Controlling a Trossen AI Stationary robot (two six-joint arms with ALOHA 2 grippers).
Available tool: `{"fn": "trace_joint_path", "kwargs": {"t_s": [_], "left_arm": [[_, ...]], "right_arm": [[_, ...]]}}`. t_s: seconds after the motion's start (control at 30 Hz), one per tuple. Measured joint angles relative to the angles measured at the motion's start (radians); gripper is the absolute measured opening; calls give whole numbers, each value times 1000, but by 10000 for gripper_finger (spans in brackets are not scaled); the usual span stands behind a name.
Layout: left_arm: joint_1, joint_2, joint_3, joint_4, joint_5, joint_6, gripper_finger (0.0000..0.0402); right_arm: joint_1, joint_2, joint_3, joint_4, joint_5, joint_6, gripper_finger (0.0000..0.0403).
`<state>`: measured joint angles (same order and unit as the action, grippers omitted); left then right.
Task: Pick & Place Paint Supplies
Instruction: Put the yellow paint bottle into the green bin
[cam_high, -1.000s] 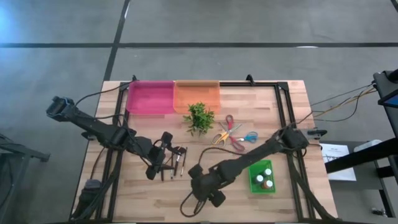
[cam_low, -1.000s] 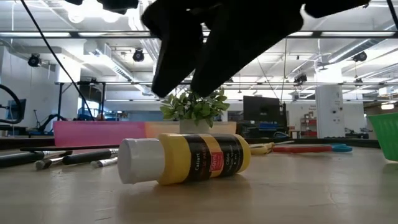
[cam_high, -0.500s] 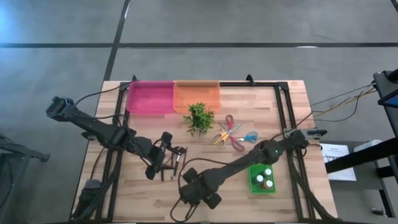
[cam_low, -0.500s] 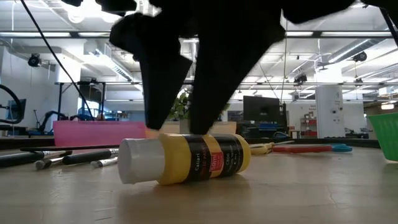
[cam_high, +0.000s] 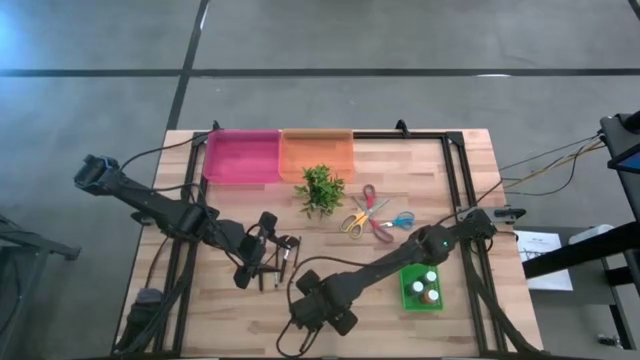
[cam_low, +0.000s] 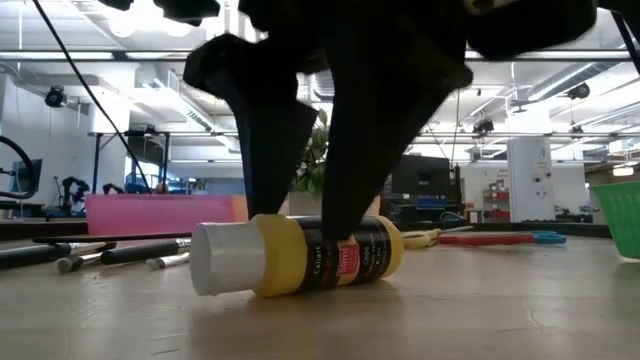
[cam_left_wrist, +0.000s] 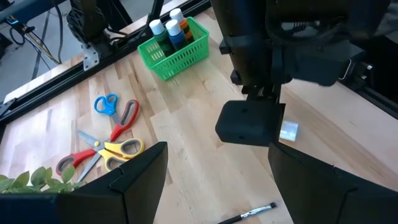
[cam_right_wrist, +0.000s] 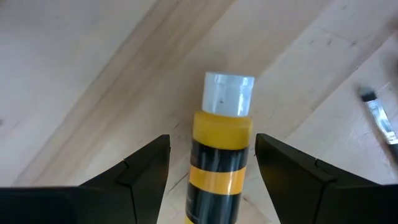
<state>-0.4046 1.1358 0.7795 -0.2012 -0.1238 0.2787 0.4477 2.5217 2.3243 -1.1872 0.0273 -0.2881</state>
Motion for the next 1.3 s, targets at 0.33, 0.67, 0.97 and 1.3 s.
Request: {"fn": "trace_joint_path", "kwargs": {"t_s": [0.33,0.67,0.97,1.3], "left_arm": [[0,0,0,1,0,0,287],[0,0,0,1,0,0,287],[0,0,0,1,0,0,287],[0,0,0,-2,3,0,287]], "right_arm": [[-3,0,-52,28,0,0,232],[-5,0,-63,48,-1,-14,130],[-10,-74,-103,57,-10,48,119],[-10,-450,-617,518,-8,85,128]]}}
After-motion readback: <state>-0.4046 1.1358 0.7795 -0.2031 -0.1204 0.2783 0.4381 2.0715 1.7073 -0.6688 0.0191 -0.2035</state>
